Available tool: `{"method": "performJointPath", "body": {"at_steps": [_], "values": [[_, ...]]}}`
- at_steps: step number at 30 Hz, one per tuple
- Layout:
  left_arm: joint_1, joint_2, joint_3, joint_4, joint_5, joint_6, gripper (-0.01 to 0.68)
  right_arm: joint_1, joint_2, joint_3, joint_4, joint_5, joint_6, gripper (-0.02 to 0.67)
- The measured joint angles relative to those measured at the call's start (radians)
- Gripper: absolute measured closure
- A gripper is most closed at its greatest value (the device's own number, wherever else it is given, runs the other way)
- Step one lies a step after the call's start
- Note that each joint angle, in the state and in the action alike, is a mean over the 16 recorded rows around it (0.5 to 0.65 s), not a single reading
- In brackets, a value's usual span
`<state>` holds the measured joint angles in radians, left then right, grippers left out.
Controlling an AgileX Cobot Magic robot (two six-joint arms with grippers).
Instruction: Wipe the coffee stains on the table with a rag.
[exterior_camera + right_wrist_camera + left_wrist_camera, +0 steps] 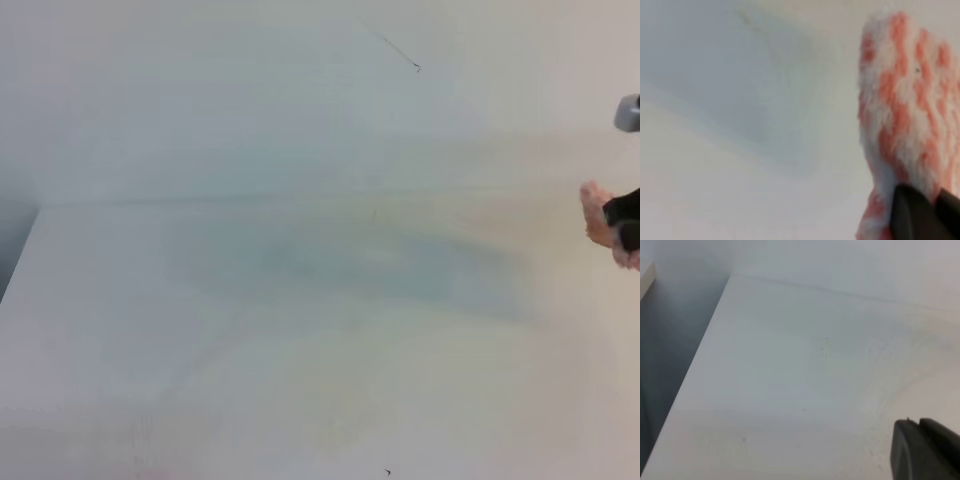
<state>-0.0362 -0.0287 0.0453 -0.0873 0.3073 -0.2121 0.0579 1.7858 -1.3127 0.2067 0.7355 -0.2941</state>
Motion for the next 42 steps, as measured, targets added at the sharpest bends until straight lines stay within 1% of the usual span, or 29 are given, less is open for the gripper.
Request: {"method": "performJointPath", "body": {"at_steps": [5, 9, 13, 20, 22, 24, 27, 31, 38, 42], "values": [[0.000, 0.000, 0.000, 0.000, 0.000, 0.000, 0.672, -0.020, -0.018, 0.090, 0.008, -0.032, -0.004, 0.628], [0.000, 0.000, 0.000, 0.000, 0.000, 0.000, 0.672, -0.015, -0.006, 0.147, 0.029, -0.062, -0.011, 0.597], [0.000, 0.000, 0.000, 0.000, 0.000, 0.000, 0.672, -0.007, 0.009, 0.185, 0.095, -0.085, -0.063, 0.528], [0.000, 0.000, 0.000, 0.000, 0.000, 0.000, 0.672, -0.003, 0.022, 0.198, 0.307, -0.060, -0.249, 0.380], [0.000, 0.000, 0.000, 0.000, 0.000, 0.000, 0.672, -0.003, 0.020, 0.198, 0.367, -0.046, -0.306, 0.350], [0.000, 0.000, 0.000, 0.000, 0.000, 0.000, 0.672, -0.003, 0.015, 0.197, 0.422, -0.030, -0.361, 0.340], [0.000, 0.000, 0.000, 0.000, 0.000, 0.000, 0.672, -0.002, 0.000, 0.197, 0.485, -0.006, -0.424, 0.369], [0.000, 0.000, 0.000, 0.000, 0.000, 0.000, 0.672, -0.003, -0.035, 0.196, 0.521, 0.019, -0.451, 0.449], [0.000, 0.000, 0.000, 0.000, 0.000, 0.000, 0.672, -0.003, -0.149, 0.196, 0.516, 0.037, -0.420, 0.597], [0.000, 0.000, 0.000, 0.000, 0.000, 0.000, 0.672, -0.004, -0.235, 0.196, 0.489, 0.034, -0.365, 0.637]]}}
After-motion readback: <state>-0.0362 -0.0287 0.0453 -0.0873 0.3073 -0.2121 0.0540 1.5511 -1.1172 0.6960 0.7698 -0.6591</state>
